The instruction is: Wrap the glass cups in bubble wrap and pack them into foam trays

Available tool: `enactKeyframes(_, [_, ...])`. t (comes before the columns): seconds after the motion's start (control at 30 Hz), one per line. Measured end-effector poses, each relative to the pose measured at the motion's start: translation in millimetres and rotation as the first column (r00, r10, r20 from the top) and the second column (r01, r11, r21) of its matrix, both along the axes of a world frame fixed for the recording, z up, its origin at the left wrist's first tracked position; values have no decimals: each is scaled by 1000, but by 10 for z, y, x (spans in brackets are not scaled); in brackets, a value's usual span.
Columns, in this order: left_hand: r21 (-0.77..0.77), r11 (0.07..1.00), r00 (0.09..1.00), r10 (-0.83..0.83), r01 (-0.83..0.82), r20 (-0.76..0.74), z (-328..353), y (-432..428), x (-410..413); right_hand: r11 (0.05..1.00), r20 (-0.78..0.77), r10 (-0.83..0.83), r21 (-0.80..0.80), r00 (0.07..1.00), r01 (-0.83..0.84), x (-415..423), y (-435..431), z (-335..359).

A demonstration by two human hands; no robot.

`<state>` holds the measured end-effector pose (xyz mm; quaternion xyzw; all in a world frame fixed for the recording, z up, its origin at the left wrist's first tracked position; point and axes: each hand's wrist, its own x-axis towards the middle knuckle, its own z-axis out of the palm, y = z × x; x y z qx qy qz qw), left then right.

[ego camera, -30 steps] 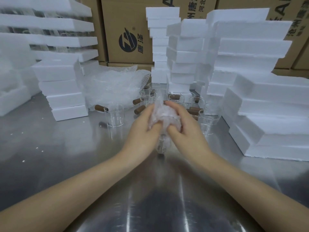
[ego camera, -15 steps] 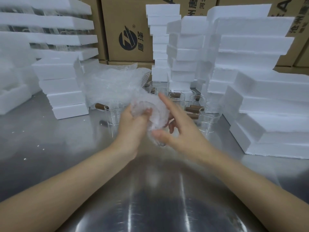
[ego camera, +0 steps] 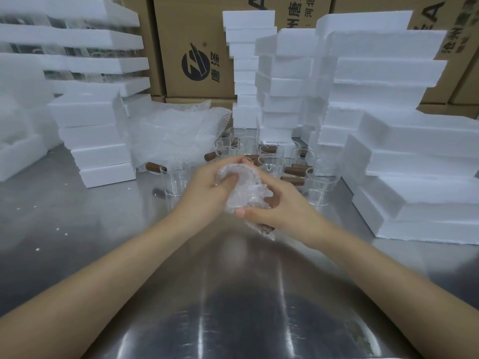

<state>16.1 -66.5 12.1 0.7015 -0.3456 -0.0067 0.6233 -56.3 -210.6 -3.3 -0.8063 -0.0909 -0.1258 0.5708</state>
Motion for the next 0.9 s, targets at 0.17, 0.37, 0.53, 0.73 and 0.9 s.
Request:
enactKeyframes(0.17, [-156,963,969,197,-219,-146,-89,-27,91,986,24,54,158,998,-57,-13,53,-24])
enactKeyframes(0.37, [-113,968,973,214,-223,-89,-104,-43,71,975,150,-89,216,985,55,62,31,-51])
enactKeyframes(0.53, [128,978,978,143,-163,153,-58,19,122,975,150,-94,215,984,60,75,-96,-60])
enactKeyframes(0.73, [138,912,877,318,-387,361,-96,70,170,979,202,-99,-158,974,132,28,-27,-139])
enactKeyframes(0.9, [144,939,916,257,-312,307,-124,37,114,955,232,-199,-171,952,241,45,-4,-116])
